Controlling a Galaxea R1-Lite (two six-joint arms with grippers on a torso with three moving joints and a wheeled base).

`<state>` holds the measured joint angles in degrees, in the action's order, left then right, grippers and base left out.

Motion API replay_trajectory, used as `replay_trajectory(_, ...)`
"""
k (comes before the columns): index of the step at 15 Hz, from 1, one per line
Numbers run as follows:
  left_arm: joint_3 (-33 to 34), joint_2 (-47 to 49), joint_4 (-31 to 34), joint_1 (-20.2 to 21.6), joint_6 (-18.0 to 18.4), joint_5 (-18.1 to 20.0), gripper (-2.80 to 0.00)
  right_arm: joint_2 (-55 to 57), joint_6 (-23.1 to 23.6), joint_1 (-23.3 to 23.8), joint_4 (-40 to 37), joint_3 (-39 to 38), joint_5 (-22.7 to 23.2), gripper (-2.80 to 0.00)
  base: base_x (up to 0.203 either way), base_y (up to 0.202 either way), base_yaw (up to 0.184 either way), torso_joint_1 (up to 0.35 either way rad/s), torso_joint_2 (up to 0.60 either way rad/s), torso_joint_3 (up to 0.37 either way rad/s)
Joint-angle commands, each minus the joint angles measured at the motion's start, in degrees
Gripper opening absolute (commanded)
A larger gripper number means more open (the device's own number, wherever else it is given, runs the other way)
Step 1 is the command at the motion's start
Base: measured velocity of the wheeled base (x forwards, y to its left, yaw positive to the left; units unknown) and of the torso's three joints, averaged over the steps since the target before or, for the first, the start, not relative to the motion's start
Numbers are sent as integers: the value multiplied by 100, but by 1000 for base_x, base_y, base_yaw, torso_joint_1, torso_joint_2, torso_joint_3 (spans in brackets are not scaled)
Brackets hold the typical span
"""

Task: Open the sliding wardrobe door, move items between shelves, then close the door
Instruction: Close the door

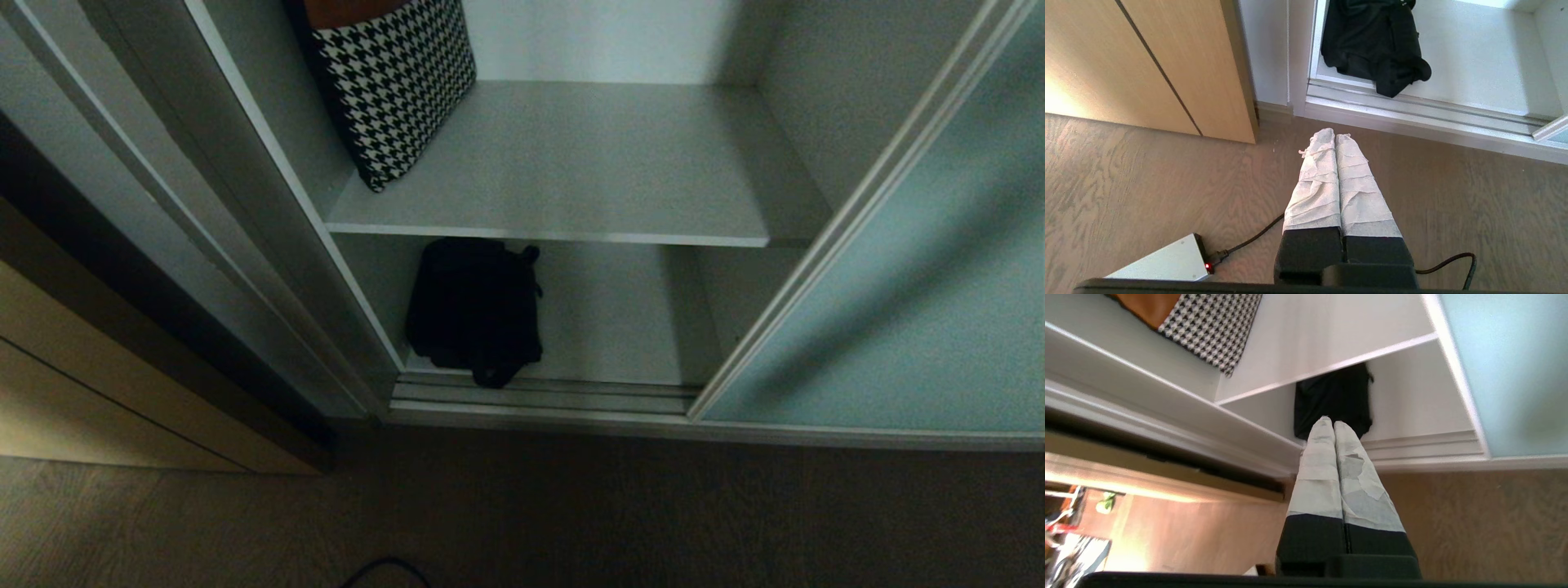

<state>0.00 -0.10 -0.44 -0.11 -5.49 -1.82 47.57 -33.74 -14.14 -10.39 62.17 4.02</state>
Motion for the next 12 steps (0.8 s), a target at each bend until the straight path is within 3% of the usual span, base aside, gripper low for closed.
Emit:
replay_trajectory(1,9,10,-8,-4,-5,-3,-280,-128,52,111,-11,34,-2,-280,0,0,0,0,0,0)
replay_trajectory(6,9,10,-8,-6,-5,-3,-280,-362,290,714,-17,71,-111,-280,0,0,0,0,0,0)
replay_trajectory(10,9,10,-4,-2,-5,-3,-280,-566,287,803,-49,19,-110,-280,0,0,0,0,0,0)
replay_trajectory(12,9,10,0,-2,-5,-3,-280,-561,293,1113,-181,35,48,-280,0,0,0,0,0,0)
